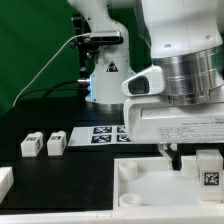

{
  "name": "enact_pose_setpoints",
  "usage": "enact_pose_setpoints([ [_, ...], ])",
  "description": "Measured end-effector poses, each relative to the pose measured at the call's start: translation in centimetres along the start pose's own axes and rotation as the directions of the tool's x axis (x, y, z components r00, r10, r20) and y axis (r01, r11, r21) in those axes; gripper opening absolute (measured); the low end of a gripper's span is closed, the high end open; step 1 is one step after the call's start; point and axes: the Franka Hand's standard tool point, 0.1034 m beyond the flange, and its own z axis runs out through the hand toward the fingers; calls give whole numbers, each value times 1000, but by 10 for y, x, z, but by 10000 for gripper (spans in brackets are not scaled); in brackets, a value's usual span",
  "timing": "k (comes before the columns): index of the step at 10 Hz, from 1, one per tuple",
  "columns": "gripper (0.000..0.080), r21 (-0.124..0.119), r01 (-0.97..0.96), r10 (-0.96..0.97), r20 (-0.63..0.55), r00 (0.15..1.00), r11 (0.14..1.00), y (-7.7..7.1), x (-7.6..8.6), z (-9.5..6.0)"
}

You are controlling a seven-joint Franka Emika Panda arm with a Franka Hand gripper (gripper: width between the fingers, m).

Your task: Assemble one leg

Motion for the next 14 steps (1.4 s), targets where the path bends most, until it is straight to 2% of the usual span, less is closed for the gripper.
enact_pose_setpoints([
  [1,649,-47,179,-179,7,984,983,-5,-1,-3],
  [2,649,-60,228,-228,3,974,972,-11,-1,-5],
  [4,376,-54,182,-182,3,983,982,-9,-1,-4],
  [5,294,-54,128,-128,0,992,990,-8,-1,-3],
  [8,294,-49,-179,178,-14,984,983,-7,0,-3],
  [9,294,-39,-381,380,-22,925,924,-6,1,-4],
  [10,294,-36,-583,582,-31,813,812,-6,0,-2],
  [11,294,-31,-749,748,-32,663,662,-8,-2,-1],
  [13,294,-12,-946,946,14,324,325,-5,1,-1],
  [14,294,-12,-965,965,18,263,264,-5,1,-1],
])
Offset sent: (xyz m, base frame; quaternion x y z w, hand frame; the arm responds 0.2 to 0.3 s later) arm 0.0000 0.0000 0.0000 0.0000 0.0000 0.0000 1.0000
